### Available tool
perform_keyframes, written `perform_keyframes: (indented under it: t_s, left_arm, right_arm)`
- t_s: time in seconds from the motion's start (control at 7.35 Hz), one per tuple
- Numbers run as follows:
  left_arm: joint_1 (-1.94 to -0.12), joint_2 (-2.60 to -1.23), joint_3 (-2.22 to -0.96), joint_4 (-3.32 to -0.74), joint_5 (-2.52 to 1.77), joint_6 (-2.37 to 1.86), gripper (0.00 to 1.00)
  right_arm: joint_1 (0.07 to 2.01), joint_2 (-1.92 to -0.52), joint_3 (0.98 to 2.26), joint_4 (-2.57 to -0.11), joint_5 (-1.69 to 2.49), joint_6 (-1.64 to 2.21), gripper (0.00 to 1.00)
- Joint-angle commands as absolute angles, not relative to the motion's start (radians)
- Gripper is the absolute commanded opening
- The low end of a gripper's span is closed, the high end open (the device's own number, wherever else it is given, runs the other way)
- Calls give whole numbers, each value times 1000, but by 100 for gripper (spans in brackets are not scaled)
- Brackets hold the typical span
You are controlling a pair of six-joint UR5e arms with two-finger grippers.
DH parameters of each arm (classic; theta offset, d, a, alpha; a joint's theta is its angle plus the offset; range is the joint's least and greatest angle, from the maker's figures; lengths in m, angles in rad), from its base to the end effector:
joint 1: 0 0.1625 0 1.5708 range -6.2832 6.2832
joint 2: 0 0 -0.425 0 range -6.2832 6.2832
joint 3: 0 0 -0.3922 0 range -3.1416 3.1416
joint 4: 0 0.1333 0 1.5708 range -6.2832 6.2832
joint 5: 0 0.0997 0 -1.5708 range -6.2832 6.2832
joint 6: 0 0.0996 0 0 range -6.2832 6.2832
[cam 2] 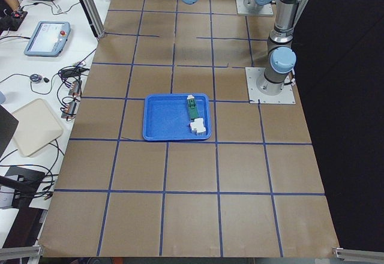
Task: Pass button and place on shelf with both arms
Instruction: 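Lift the button with the left gripper toward the right gripper while the right gripper approaches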
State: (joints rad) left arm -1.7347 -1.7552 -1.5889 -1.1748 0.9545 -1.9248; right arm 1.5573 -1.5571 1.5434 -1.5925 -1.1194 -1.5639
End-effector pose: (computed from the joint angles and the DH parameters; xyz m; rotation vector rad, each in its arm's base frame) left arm -0.2822 -0.5367 0.4408 1.9593 -1.7227 -0.5904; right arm 0.1700 -0.5031 0.5068 -1.9725 1.9969 -0.4922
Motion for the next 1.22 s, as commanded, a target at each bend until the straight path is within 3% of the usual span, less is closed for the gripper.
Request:
perform_keyframes:
  t_s: [0.0, 1.09]
  left_arm:
    - [-1769, -1738, -1589, -1157, 924, -1976, 0]
    - [-1795, -1694, -1608, -1157, 919, -2031, 0]
  right_arm:
    - [1537, -1540, 1543, -1501, -1060, -1569, 100]
    - [1551, -1543, 1545, -1582, -1023, -1437, 100]
